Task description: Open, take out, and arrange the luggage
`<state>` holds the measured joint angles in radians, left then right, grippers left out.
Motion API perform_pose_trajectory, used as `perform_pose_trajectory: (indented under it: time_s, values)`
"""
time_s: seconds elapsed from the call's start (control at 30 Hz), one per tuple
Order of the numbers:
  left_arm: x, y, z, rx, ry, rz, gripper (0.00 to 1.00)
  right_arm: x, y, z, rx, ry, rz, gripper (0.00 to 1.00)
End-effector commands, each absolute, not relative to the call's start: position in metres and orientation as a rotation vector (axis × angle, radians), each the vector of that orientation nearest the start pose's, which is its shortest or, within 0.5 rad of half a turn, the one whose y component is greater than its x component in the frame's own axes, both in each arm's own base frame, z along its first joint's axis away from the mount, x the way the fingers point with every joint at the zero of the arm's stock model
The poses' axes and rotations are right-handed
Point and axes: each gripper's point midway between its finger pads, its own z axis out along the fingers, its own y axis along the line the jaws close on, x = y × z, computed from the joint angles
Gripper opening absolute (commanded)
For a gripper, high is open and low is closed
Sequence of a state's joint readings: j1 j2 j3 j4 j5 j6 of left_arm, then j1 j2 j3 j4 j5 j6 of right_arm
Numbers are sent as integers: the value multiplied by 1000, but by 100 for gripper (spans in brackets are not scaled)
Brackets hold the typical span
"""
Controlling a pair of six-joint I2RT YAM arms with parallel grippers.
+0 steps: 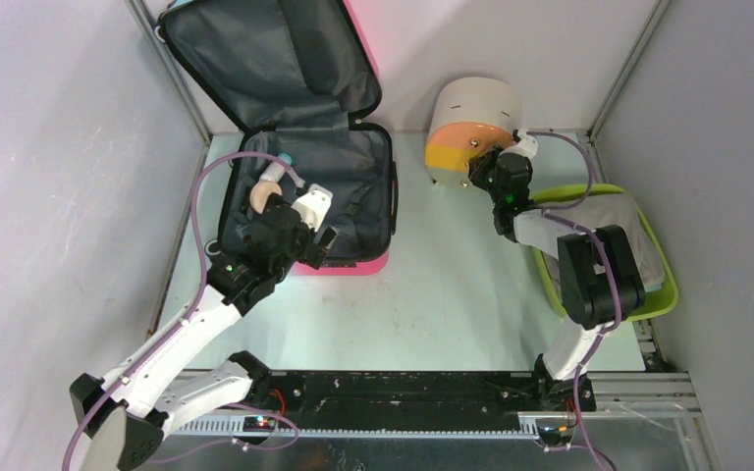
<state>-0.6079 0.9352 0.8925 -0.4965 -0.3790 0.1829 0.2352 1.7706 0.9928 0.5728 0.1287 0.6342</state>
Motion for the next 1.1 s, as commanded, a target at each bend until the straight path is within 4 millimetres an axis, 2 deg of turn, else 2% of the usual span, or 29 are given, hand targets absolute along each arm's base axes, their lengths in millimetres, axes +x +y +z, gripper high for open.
perform_pose_trajectory:
  time_s: [0.0, 0.2, 0.27, 0.33, 0.53, 0.93, 1.07]
  values:
    - [283, -109, 233, 546, 1956, 120, 100, 498, 133, 188, 393, 1744, 494, 14]
    - [284, -106, 231, 533, 1957, 141, 100, 478, 129, 192, 400, 1757, 480, 15]
    - [284, -106, 231, 533, 1957, 142, 100, 478, 130, 194, 402, 1750, 494, 24]
    - [284, -105, 231, 532, 1958, 144, 100, 479, 128, 197, 415, 1738, 498, 40]
    - [283, -106, 232, 533, 1956, 138, 100, 489, 122, 189, 452, 1718, 501, 53]
    - [280, -109, 239, 535, 1941, 105, 100, 520, 131, 169, 468, 1708, 530, 54]
    - [280, -108, 240, 533, 1936, 103, 100, 528, 131, 171, 474, 1680, 538, 52]
